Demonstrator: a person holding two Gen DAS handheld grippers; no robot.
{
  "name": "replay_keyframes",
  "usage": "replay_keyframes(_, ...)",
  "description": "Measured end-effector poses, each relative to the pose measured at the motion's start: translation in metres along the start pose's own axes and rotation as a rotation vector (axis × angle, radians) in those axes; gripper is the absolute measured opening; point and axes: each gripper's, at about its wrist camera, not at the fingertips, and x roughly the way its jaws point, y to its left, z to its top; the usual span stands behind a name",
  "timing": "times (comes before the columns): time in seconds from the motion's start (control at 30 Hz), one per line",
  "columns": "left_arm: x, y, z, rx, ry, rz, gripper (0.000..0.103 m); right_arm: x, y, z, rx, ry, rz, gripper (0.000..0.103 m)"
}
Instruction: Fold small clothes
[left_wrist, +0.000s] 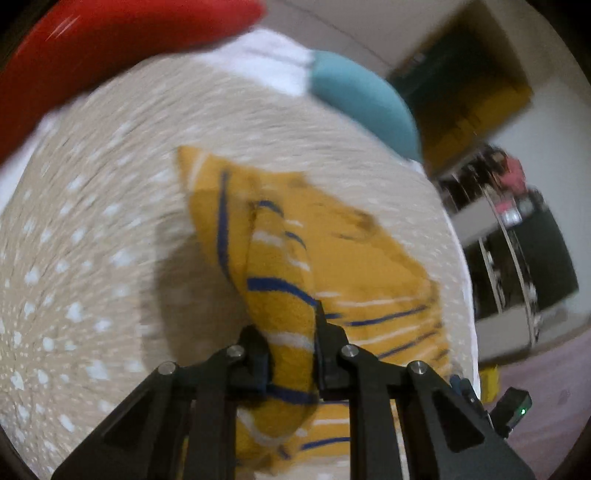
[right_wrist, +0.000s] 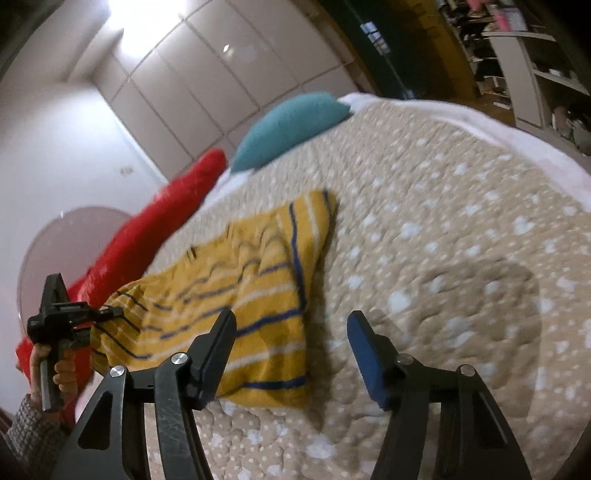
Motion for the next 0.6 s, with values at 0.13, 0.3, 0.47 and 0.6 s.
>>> replay_keyframes(0.13,0.030,-0.097,-0.003,0.120,0.049,-0.033,0.016,-0.011,-0.021,0.009,0.048,-0.019,0.003,0.067)
replay_keyframes(0.3,0.098,-0.188,-0.024,0.229,0.144,-0.060,0.016,-0.012,-0.053,0.012,0.179,0.008,0.067,0.067)
replay_keyframes(0.47,0.146,-0.219,-0.051,0.308,0.183,0.001,0.035,-0.006,-0.057,0.014,0.180,0.044,0.105,0.067)
replay_keyframes(0.6,0.112,-0.215,-0.056,0.275,0.195,-0.170,0.062,0.000,-0.053,0.013,0.168,0.057,0.106,0.067)
